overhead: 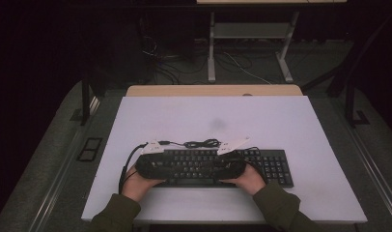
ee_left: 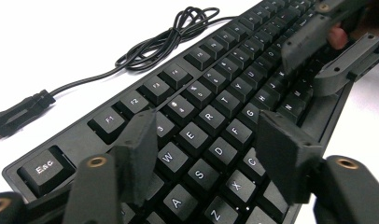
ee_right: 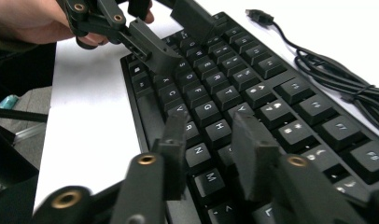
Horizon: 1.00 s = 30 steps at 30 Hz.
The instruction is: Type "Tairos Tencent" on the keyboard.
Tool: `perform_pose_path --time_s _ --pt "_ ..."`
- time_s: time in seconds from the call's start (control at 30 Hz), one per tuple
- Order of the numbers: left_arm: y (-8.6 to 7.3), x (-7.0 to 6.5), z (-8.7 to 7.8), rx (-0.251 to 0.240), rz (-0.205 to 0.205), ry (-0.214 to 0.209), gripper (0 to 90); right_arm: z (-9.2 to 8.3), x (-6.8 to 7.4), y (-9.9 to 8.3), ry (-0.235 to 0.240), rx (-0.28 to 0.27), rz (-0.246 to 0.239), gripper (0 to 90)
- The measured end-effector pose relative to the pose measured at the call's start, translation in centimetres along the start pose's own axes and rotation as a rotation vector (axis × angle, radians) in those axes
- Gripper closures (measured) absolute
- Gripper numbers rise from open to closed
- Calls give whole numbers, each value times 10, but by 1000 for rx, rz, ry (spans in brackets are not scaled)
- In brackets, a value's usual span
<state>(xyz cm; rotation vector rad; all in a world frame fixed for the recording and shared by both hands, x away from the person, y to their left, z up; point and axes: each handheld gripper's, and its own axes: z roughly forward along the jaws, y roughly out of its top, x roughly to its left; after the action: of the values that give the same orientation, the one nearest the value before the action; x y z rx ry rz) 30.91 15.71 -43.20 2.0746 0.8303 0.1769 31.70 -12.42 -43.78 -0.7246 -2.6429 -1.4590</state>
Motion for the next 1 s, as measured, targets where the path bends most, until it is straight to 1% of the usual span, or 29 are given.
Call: perform_pose_path --time_s 0.1,0.2,0.4,0.8,1.0 --pt "0 0 -1 -7 -2 6 348 3 2 0 5 18 -7 768" --pt "0 1 -1 -8 -2 8 332 7 4 -1 13 33 -11 821" --pt "-1 1 -1 -11 -6 13 304 11 5 0 17 53 -26 886" --pt "-1 1 -1 -12 -8 10 299 12 6 -1 10 60 -24 894" --pt "-1 1 0 -11 -5 8 298 14 6 -1 2 76 -24 894"
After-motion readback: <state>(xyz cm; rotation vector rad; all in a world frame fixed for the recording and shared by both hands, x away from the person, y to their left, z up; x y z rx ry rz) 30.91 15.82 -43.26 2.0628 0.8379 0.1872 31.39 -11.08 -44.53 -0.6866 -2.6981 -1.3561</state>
